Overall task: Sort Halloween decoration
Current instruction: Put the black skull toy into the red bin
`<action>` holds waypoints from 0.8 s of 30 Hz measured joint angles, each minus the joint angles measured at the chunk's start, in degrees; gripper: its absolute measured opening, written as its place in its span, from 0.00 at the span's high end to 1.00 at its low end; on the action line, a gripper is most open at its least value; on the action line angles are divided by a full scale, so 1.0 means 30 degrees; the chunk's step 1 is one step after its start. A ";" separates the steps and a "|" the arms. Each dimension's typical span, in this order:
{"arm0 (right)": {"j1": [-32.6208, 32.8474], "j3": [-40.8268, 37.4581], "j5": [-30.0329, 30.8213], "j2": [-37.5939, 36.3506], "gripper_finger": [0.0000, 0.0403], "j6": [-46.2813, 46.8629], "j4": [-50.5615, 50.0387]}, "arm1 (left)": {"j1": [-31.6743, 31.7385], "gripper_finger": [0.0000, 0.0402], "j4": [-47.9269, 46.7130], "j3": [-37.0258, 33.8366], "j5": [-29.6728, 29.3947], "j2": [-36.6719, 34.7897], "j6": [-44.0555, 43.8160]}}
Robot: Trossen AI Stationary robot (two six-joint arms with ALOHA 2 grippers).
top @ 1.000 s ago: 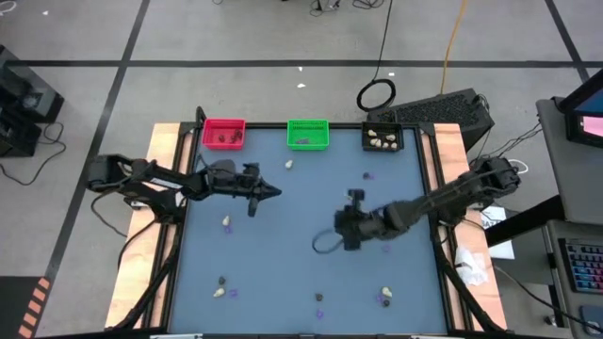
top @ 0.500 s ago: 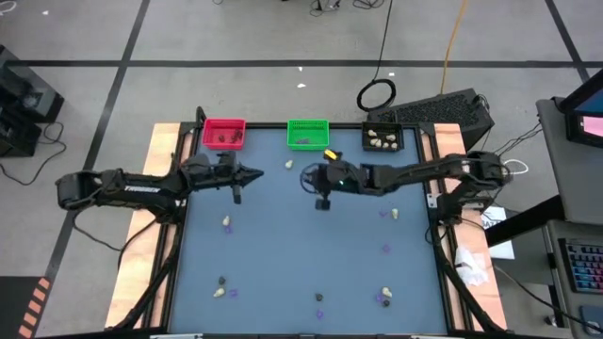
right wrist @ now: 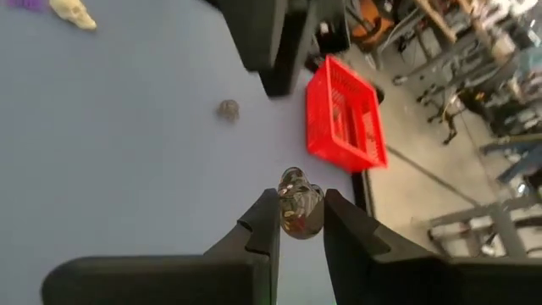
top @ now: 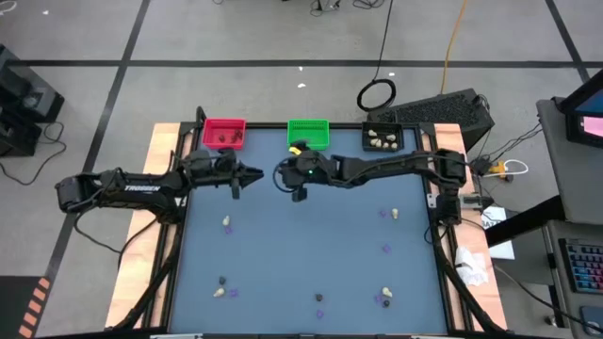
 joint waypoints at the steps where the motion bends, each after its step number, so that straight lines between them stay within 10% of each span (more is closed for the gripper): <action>1: 0.0050 0.0027 -0.0118 -0.0012 0.88 -0.0271 0.0120 | -0.0004 0.73 -0.0002 0.0072 0.0050 0.0000 -0.0004; 9: 0.0545 0.0027 -0.1620 -0.0073 0.88 -0.0880 0.0934 | -0.0041 0.51 0.0026 0.0931 0.0782 0.0080 0.0004; 24: 0.1126 0.0013 -0.2038 -0.0139 0.88 -0.0650 0.2744 | -0.0113 0.50 0.2656 0.1114 0.3211 0.1761 -0.0420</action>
